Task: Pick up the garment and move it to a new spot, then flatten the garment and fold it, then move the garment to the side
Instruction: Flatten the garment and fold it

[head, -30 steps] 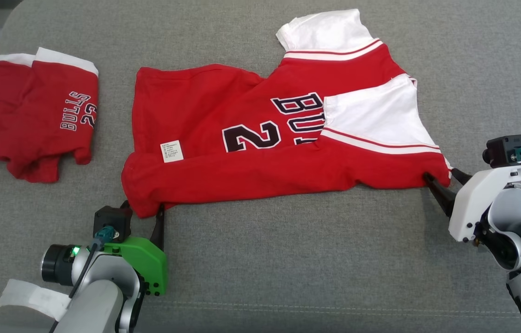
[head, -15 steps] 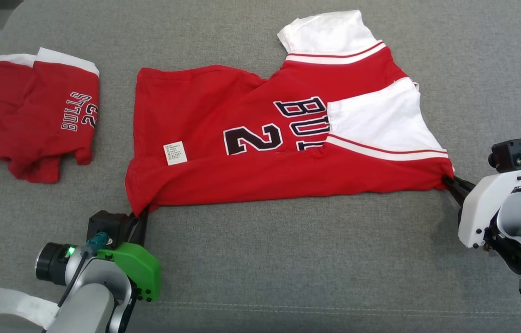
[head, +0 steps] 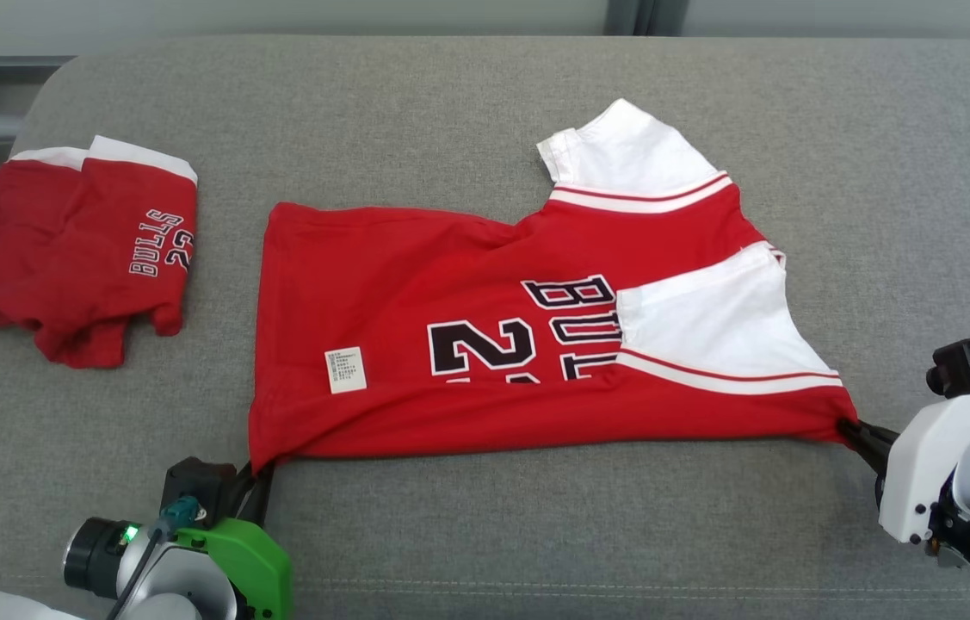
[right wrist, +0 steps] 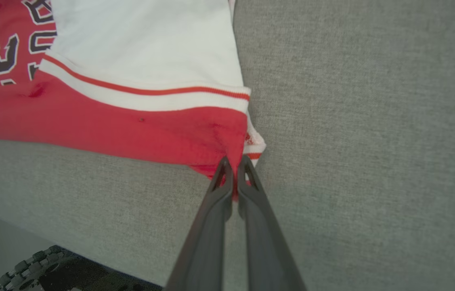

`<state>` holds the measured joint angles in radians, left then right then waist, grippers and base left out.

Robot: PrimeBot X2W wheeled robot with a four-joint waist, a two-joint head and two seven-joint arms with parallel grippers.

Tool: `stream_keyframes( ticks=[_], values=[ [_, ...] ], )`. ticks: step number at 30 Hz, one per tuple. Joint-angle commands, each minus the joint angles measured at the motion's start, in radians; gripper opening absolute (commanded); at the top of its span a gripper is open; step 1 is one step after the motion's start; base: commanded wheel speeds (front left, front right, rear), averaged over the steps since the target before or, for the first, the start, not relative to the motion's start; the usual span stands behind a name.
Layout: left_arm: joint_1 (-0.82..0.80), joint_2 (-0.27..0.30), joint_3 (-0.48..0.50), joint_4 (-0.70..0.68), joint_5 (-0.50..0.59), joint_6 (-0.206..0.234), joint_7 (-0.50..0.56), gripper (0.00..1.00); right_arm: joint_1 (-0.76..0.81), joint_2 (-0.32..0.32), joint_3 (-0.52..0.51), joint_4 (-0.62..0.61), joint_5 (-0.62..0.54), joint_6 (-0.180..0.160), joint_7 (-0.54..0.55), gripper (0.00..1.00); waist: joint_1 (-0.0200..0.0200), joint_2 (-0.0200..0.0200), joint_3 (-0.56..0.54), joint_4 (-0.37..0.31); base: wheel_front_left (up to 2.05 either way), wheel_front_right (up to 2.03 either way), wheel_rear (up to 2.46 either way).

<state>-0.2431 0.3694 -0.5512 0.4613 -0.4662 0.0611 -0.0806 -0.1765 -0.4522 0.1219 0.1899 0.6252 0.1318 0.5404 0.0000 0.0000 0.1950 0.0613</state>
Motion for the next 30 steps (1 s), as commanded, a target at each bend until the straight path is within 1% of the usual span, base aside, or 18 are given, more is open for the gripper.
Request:
stream_keyframes(
  ticks=[1,2,4,10,17,18,19,20,26,30],
  values=[
    [0.027,0.017,-0.001,-0.014,-0.008,0.003,0.007,0.00,0.039,-0.004,-0.017,-0.027,0.018,-0.002,0.022,0.00,0.0000,0.0000,-0.023,-0.007,0.00,0.00,0.00],
    [0.027,0.017,-0.001,-0.014,-0.008,0.003,0.007,0.00,0.039,-0.004,-0.017,-0.027,0.018,-0.002,0.022,0.00,0.0000,0.0000,-0.023,-0.007,0.00,0.00,0.00],
    [0.048,0.027,-0.006,-0.042,-0.010,0.010,0.019,0.00,0.093,-0.005,-0.042,-0.074,0.023,-0.002,0.055,0.00,0.0000,0.0000,-0.035,-0.010,0.00,0.00,0.00],
    [0.088,0.044,-0.013,-0.075,-0.024,0.013,0.050,0.00,0.175,0.018,-0.080,-0.149,0.014,-0.002,0.113,0.00,0.0000,0.0000,-0.044,-0.015,0.00,0.00,0.00],
    [0.100,0.058,-0.021,-0.095,-0.032,0.010,0.072,0.00,0.212,0.051,-0.090,-0.185,0.002,-0.002,0.140,0.00,0.0000,0.0000,-0.039,-0.015,0.00,0.00,0.00],
    [0.100,0.060,-0.021,-0.097,-0.032,0.009,0.073,0.00,0.212,0.055,-0.089,-0.188,-0.001,-0.002,0.139,0.17,0.0000,0.0000,-0.039,-0.014,0.00,0.00,0.00],
    [0.102,0.061,-0.023,-0.097,-0.033,0.007,0.074,0.63,0.213,0.059,-0.090,-0.188,-0.003,-0.002,0.137,0.17,0.0000,0.0000,-0.040,-0.014,0.00,0.00,0.00],
    [0.104,0.062,-0.022,-0.095,-0.035,0.010,0.077,1.00,0.215,0.063,-0.091,-0.188,-0.004,-0.002,0.137,1.00,0.0000,0.0000,-0.041,-0.013,0.00,0.00,0.00],
    [0.116,0.055,-0.005,-0.089,-0.055,0.032,0.059,1.00,0.229,0.078,-0.100,-0.203,-0.029,-0.002,0.117,1.00,0.0000,0.0000,-0.061,-0.005,0.00,0.00,0.00],
    [0.133,0.040,0.030,-0.096,-0.081,0.060,0.023,1.00,0.241,0.096,-0.119,-0.225,-0.052,-0.002,0.069,1.00,0.0000,0.0000,-0.084,0.006,0.00,0.00,0.00]
  ],
)
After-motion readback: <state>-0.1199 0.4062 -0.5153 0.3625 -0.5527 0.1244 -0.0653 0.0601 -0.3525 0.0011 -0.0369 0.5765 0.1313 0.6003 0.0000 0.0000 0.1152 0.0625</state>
